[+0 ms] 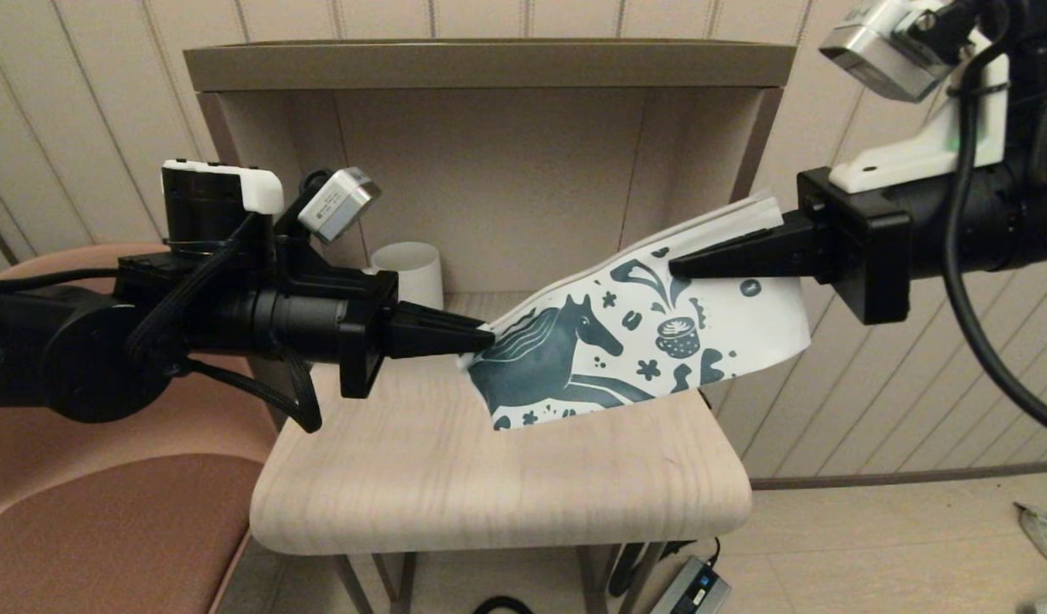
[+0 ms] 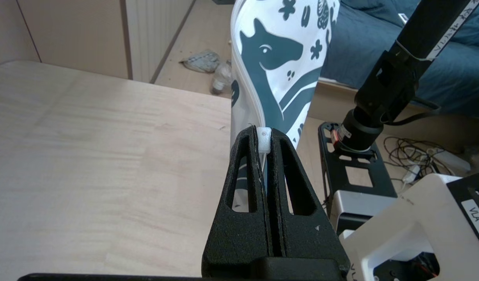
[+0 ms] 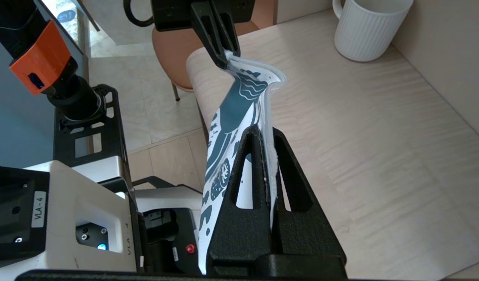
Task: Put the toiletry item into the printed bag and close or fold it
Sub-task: Close the strorage bag and place it on the desk
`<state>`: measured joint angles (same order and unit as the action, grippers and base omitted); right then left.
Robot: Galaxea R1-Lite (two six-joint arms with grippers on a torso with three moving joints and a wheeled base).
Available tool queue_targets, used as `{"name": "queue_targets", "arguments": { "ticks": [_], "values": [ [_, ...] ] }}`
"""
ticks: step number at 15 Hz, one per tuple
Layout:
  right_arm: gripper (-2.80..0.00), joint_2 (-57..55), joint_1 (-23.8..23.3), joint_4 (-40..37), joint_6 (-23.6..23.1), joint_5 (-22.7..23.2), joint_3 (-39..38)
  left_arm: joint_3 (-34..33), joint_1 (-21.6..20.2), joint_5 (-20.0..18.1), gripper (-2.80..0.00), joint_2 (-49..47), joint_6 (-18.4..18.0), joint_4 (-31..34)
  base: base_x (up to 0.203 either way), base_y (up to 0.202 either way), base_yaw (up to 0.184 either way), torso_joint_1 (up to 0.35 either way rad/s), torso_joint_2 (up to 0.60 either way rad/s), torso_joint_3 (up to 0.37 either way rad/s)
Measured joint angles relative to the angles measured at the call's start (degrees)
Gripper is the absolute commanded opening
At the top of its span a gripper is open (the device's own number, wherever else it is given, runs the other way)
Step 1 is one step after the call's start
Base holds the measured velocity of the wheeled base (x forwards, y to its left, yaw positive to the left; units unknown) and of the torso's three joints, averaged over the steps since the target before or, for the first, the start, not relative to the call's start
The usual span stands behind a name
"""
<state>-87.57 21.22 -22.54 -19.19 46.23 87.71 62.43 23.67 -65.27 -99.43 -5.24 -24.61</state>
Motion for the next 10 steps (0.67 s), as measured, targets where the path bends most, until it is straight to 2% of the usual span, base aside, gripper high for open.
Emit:
{"name": "queue_targets", "arguments": {
  "ticks": [2, 3, 5, 10],
  "values": [
    [-2.80, -0.1, 0.0, 0.0, 0.0, 0.0, -0.1, -0.1, 0.0, 0.0, -2.80, 0.0, -0.1, 0.0, 0.000, 0.000, 0.000, 0.000, 0.00, 0.000],
    [-2.80, -0.1, 0.0, 0.0, 0.0, 0.1, -0.2, -0.3, 0.0, 0.0, 0.00, 0.0, -0.5, 0.0, 0.000, 0.000, 0.000, 0.000, 0.00, 0.000],
    [-2.80, -0.1, 0.0, 0.0, 0.0, 0.1, -0.3, -0.9, 0.0, 0.0, 0.00, 0.1, -2.2, 0.0, 0.000, 0.000, 0.000, 0.000, 0.00, 0.000],
    [-2.80, -0.1, 0.0, 0.0, 0.1, 0.1, -0.3, -1.1, 0.0, 0.0, 0.00, 0.2, -2.2, -0.1, 0.000, 0.000, 0.000, 0.000, 0.00, 0.000]
  ]
}}
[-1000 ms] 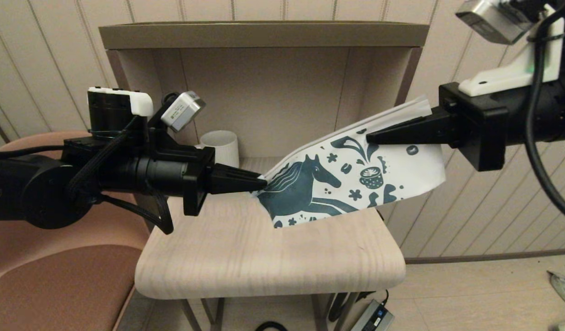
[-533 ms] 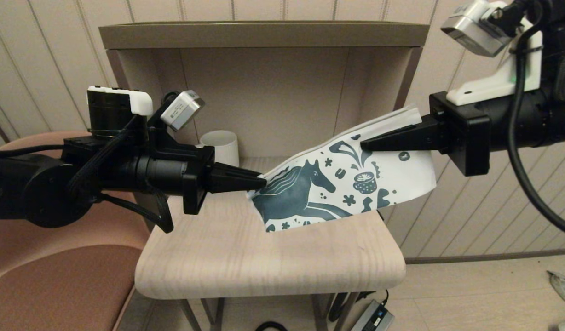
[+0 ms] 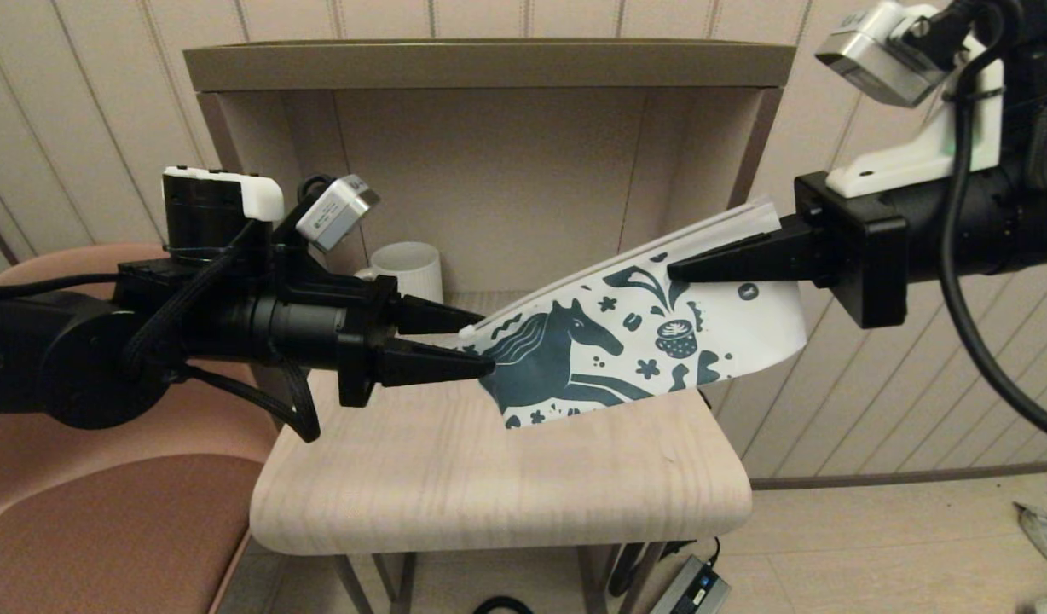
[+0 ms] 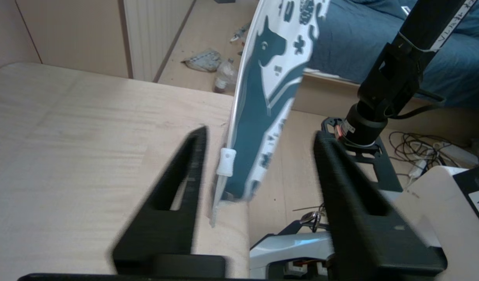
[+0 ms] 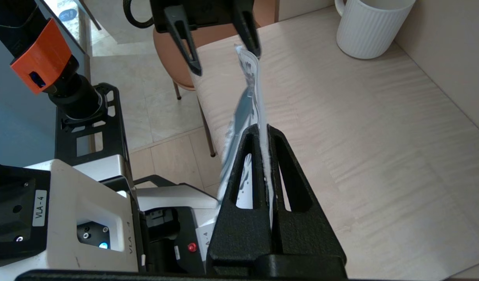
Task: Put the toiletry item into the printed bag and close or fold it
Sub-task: Close the strorage bag and place it on the desk
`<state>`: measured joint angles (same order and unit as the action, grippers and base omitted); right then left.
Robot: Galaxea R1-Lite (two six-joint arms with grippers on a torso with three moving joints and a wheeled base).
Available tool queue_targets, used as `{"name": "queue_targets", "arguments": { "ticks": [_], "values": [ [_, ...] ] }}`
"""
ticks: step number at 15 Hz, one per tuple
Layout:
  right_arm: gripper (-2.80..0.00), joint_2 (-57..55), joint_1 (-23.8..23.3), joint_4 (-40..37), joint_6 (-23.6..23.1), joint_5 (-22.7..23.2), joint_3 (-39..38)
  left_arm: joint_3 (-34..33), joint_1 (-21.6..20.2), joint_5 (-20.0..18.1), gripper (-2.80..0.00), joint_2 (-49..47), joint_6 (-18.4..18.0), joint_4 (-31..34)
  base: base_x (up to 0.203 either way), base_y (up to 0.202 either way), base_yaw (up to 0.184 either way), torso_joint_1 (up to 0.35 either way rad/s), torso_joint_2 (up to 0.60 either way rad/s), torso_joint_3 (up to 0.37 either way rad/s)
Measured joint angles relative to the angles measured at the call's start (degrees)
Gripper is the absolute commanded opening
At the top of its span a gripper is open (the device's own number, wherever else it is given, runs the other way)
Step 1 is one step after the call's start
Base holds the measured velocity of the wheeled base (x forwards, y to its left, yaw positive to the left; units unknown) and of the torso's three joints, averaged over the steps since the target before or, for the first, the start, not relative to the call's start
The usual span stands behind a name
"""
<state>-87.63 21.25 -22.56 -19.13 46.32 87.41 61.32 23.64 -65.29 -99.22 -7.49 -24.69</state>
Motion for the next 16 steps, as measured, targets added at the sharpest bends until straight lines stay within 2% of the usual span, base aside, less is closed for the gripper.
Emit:
{"name": "queue_targets", "arguments": {
  "ticks": [3, 9, 10, 12, 16],
  "values": [
    [-2.80, -0.7, -0.1, 0.2, 0.0, -0.1, -0.6, 0.6, -1.7, -0.1, 0.00, 0.6, 0.5, 0.0, 0.000, 0.000, 0.000, 0.000, 0.00, 0.000],
    [-2.80, -3.6, 0.2, 5.9, 0.7, -0.8, -2.3, 0.9, -10.7, -2.1, 0.00, 7.1, 1.0, -0.1, 0.000, 0.000, 0.000, 0.000, 0.00, 0.000],
    [-2.80, -4.2, 0.6, 7.2, 0.7, -2.1, -2.5, 0.6, -11.3, -2.4, 0.00, 8.1, 0.9, -0.1, 0.000, 0.000, 0.000, 0.000, 0.00, 0.000],
    [-2.80, -5.5, 2.4, 11.3, 0.8, -7.4, -3.7, 0.0, -11.7, -2.5, 0.00, 9.4, 0.6, -0.1, 0.000, 0.000, 0.000, 0.000, 0.00, 0.000],
    [-2.80, -7.5, 4.2, 24.4, 1.4, -15.0, -10.9, -0.5, -11.8, -2.3, 0.00, 9.9, 0.2, -1.1, 0.000, 0.000, 0.000, 0.000, 0.00, 0.000]
  ]
}}
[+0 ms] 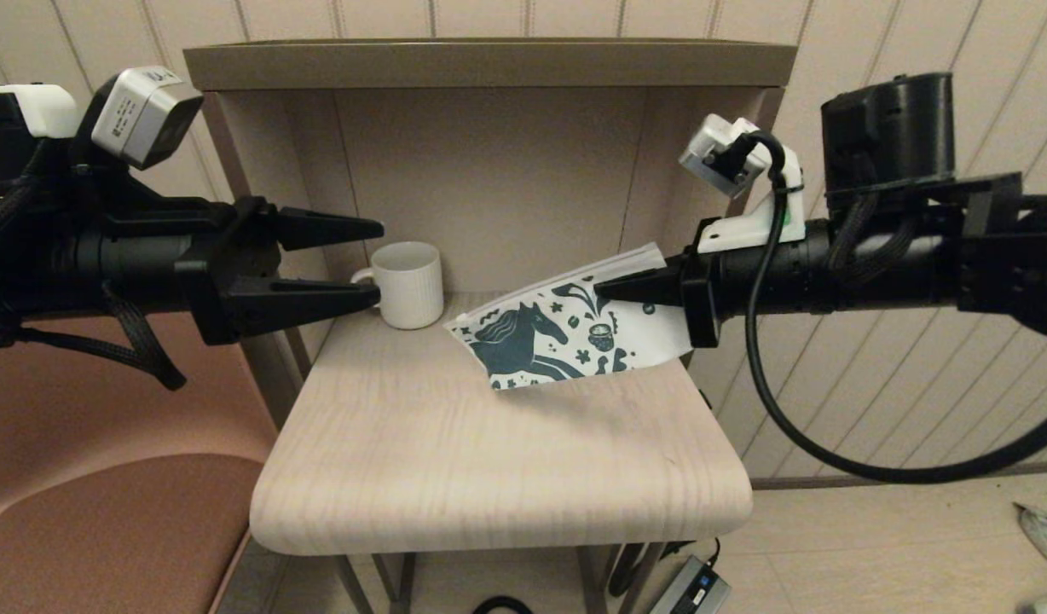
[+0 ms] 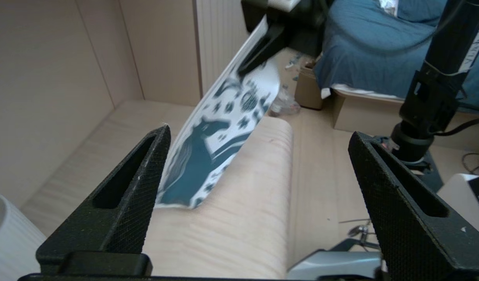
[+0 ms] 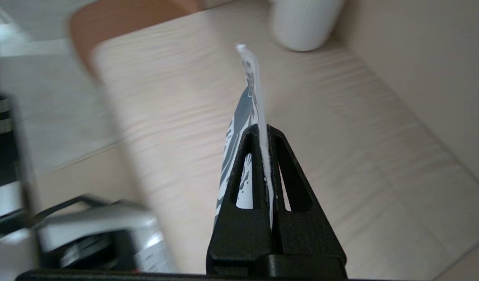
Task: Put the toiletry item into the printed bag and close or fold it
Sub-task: Close the strorage bag and place it on the desk
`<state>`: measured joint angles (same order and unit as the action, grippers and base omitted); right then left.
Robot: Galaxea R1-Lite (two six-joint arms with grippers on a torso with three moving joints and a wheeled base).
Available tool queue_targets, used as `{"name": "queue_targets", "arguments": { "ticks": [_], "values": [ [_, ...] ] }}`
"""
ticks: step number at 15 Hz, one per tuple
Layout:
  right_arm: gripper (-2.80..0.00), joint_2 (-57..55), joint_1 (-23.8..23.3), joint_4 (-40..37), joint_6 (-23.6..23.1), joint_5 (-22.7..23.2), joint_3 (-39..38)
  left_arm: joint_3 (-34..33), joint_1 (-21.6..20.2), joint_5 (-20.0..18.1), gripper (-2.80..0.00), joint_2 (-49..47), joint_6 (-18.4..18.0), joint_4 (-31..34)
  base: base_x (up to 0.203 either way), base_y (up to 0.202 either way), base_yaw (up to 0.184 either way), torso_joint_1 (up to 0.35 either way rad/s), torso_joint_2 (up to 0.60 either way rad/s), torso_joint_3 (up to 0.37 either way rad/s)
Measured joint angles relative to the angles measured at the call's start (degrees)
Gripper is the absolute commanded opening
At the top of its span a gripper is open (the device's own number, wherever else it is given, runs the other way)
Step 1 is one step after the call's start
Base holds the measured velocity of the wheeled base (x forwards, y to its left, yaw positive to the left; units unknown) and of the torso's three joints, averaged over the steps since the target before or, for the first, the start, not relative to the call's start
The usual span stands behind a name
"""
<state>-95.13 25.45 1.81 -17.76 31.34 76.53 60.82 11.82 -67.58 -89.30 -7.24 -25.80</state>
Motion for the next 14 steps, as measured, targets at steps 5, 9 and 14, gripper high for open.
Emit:
{"name": "queue_targets", "arguments": {
  "ticks": [5, 9, 14],
  "values": [
    [-2.80, -1.3, 1.7, 13.3, 2.0, -6.0, -7.4, -0.8, 0.1, 0.0, 0.00, -0.8, 0.3, -2.7, 0.000, 0.000, 0.000, 0.000, 0.00, 0.000],
    [-2.80, -1.8, 1.8, 13.5, 2.1, -6.1, -9.5, -0.8, 0.1, -0.1, 0.00, -1.5, 0.3, -2.8, 0.000, 0.000, 0.000, 0.000, 0.00, 0.000],
    [-2.80, -2.0, 1.9, 13.7, 2.1, -6.5, -12.2, -0.5, 0.1, -0.2, 0.00, -2.1, 0.3, -2.8, 0.000, 0.000, 0.000, 0.000, 0.00, 0.000]
  ]
}}
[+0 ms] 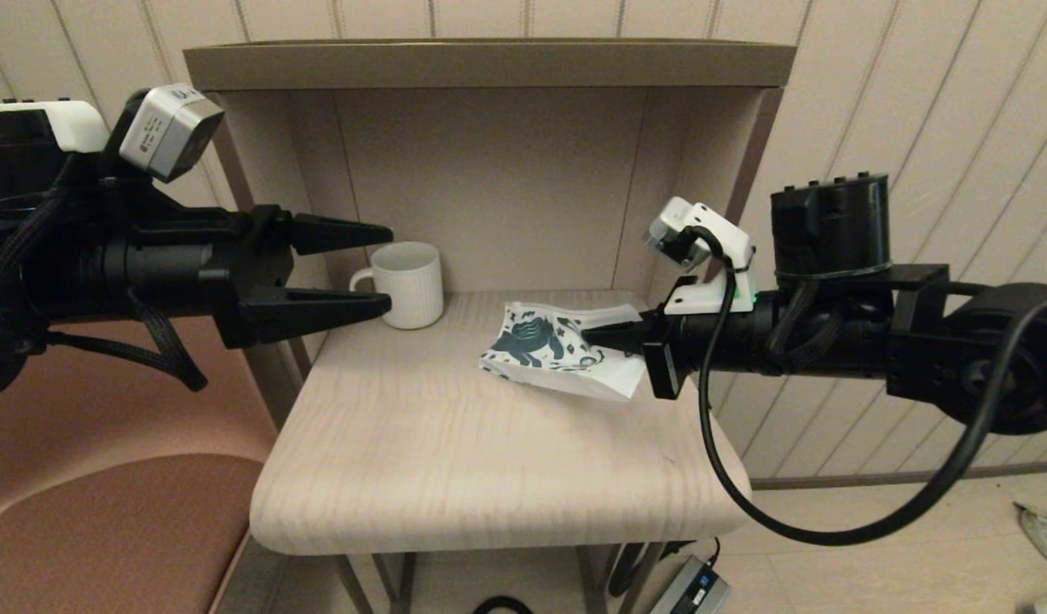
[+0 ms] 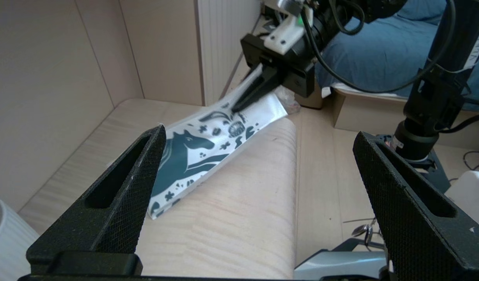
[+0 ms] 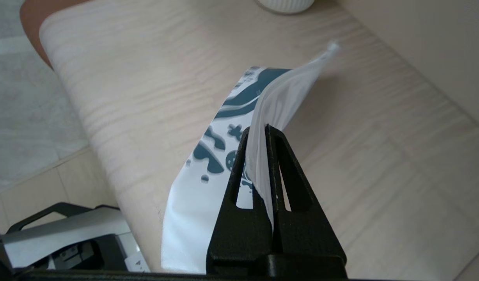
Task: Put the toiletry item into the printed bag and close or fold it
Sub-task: Close the strorage bag and place it on the desk
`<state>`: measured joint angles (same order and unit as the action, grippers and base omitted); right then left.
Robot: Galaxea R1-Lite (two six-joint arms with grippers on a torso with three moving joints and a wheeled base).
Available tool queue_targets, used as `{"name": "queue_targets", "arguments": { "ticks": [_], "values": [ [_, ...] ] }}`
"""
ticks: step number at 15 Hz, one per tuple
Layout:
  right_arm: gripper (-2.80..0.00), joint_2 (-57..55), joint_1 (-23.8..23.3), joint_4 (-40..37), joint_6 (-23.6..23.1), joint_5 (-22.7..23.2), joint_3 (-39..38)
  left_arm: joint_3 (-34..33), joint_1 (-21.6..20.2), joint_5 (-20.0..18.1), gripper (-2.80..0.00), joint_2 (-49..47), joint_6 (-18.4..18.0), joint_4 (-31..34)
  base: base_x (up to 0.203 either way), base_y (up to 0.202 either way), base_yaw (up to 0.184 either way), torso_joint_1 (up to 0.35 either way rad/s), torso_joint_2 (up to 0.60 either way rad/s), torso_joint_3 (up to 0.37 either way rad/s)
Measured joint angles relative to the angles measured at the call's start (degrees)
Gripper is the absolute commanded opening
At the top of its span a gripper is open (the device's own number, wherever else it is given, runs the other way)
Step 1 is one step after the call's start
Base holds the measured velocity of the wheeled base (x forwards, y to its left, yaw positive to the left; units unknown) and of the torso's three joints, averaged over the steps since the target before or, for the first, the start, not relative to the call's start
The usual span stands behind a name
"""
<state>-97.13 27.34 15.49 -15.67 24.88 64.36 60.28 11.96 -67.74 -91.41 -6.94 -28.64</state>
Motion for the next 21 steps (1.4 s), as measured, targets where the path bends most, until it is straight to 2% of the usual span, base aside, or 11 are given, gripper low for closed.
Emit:
{"name": "queue_targets", "arguments": {
  "ticks": [2, 10, 13, 17, 21],
  "values": [
    [-2.80, 0.1, 0.1, 0.0, 0.0, -0.4, -0.1, 0.1, 0.0, 0.0, 0.00, -0.3, 0.0, 0.0, 0.000, 0.000, 0.000, 0.000, 0.00, 0.000],
    [-2.80, 0.4, 3.4, 0.1, -0.3, -10.7, 7.4, 0.1, 0.4, 0.2, 0.00, -0.9, -0.2, 0.0, 0.000, 0.000, 0.000, 0.000, 0.00, 0.000],
    [-2.80, 1.0, 3.9, 0.8, -0.4, -11.2, 5.0, 0.0, 0.4, 0.2, 0.00, -0.9, -0.2, 0.0, 0.000, 0.000, 0.000, 0.000, 0.00, 0.000],
    [-2.80, 0.0, 4.0, 8.4, -1.1, -11.3, -0.4, 0.0, 0.4, 0.4, 0.00, -0.9, -0.2, 0.0, 0.000, 0.000, 0.000, 0.000, 0.00, 0.000],
    [-2.80, -0.4, 3.8, 8.9, -1.2, -11.4, -1.9, 0.1, 0.4, 0.4, 0.00, -1.0, -0.3, 0.0, 0.000, 0.000, 0.000, 0.000, 0.00, 0.000]
  ]
}}
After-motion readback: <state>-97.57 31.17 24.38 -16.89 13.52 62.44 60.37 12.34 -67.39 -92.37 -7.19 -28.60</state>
